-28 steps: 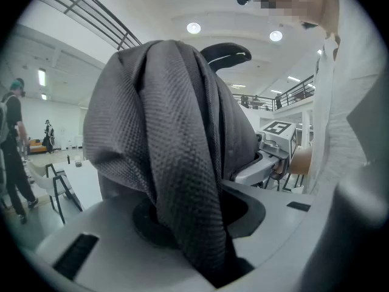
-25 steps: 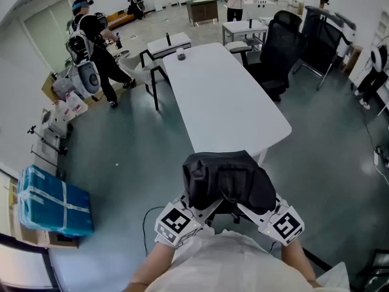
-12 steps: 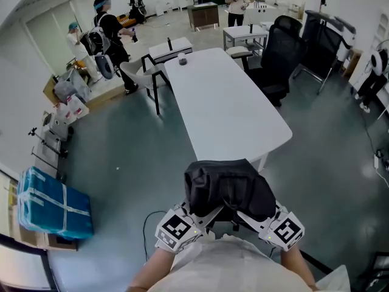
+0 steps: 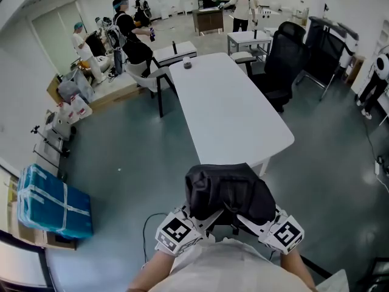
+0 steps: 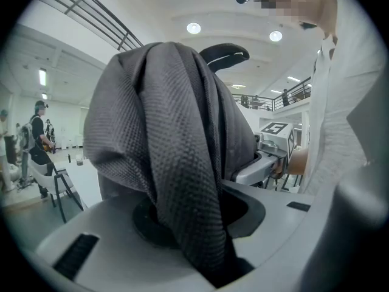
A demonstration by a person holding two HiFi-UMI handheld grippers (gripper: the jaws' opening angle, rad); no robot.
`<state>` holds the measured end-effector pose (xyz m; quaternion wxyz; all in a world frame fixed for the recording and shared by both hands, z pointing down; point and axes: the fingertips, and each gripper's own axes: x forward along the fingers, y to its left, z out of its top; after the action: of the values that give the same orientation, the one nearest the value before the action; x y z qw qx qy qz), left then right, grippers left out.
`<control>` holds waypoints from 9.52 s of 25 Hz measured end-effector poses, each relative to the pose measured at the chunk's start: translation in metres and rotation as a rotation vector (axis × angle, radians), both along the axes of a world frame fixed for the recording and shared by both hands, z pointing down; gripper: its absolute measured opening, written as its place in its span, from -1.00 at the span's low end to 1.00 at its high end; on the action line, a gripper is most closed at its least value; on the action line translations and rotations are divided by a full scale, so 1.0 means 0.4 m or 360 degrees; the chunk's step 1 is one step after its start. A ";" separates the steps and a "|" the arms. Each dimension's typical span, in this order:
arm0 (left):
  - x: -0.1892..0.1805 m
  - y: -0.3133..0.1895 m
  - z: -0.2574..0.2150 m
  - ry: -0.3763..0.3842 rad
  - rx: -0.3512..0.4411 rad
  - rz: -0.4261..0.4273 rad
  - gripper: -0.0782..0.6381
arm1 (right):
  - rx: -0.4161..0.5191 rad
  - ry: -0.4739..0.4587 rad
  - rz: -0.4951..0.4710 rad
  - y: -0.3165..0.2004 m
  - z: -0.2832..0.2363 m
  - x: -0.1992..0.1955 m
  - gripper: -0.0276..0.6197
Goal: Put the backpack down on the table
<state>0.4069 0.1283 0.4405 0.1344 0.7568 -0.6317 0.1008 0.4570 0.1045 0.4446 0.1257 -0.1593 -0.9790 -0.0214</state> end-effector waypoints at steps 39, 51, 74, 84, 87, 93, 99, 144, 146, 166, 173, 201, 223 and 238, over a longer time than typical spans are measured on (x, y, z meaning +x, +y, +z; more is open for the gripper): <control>-0.195 0.152 -0.057 -0.0084 0.0054 -0.0395 -0.40 | 0.0025 -0.0104 -0.0386 0.128 -0.051 -0.210 -0.48; -0.531 0.272 -0.074 -0.0064 0.0072 -0.0447 -0.40 | 0.0012 -0.0071 -0.0434 0.249 -0.066 -0.547 -0.48; -1.020 0.322 -0.063 -0.0078 0.0081 -0.0458 -0.40 | 0.0007 -0.0064 -0.0479 0.296 -0.055 -1.042 -0.48; -1.324 0.160 -0.082 -0.0096 0.0084 -0.0515 -0.40 | -0.0004 -0.0088 -0.0518 0.133 -0.075 -1.351 -0.48; -1.399 0.102 -0.091 -0.0130 0.0087 -0.0513 -0.40 | -0.0025 -0.0113 -0.0506 0.075 -0.080 -1.427 -0.48; -1.489 -0.027 -0.097 -0.0138 0.0106 -0.0412 -0.40 | -0.0021 -0.0126 -0.0386 -0.046 -0.090 -1.511 -0.48; -1.555 -0.172 -0.107 -0.0108 0.0128 -0.0225 -0.40 | 0.0019 -0.0128 -0.0205 -0.176 -0.102 -1.570 -0.48; -1.700 -1.052 0.056 0.0050 0.0190 0.1132 -0.40 | 0.0183 0.0019 0.1194 -0.955 0.055 -1.698 -0.48; -1.693 -1.072 0.081 0.0056 0.0176 0.1140 -0.40 | 0.0170 0.0031 0.1207 -0.972 0.080 -1.692 -0.48; -1.652 -1.140 0.267 0.0066 0.0072 0.1150 -0.39 | 0.0045 0.0071 0.1280 -1.034 0.264 -1.647 -0.45; -1.658 -1.142 0.308 0.0097 0.0031 0.1138 -0.39 | -0.0009 0.0075 0.1258 -1.036 0.303 -1.650 -0.46; -1.664 -1.152 0.328 0.0123 -0.0034 0.1014 -0.21 | -0.0082 0.0107 0.1358 -1.045 0.314 -1.637 -0.39; -1.748 -1.100 0.299 0.0186 -0.0090 0.0749 0.02 | -0.0087 0.0158 0.1658 -1.027 0.288 -1.576 -0.15; -1.829 -1.044 0.225 0.0209 0.0048 0.0500 0.02 | -0.0063 0.0050 0.1883 -0.978 0.223 -1.484 -0.21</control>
<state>-0.3247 -0.2893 0.5306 0.1467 0.8531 -0.4970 0.0614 -0.1366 -0.2868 0.5338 0.1277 0.4110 -0.8997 0.0729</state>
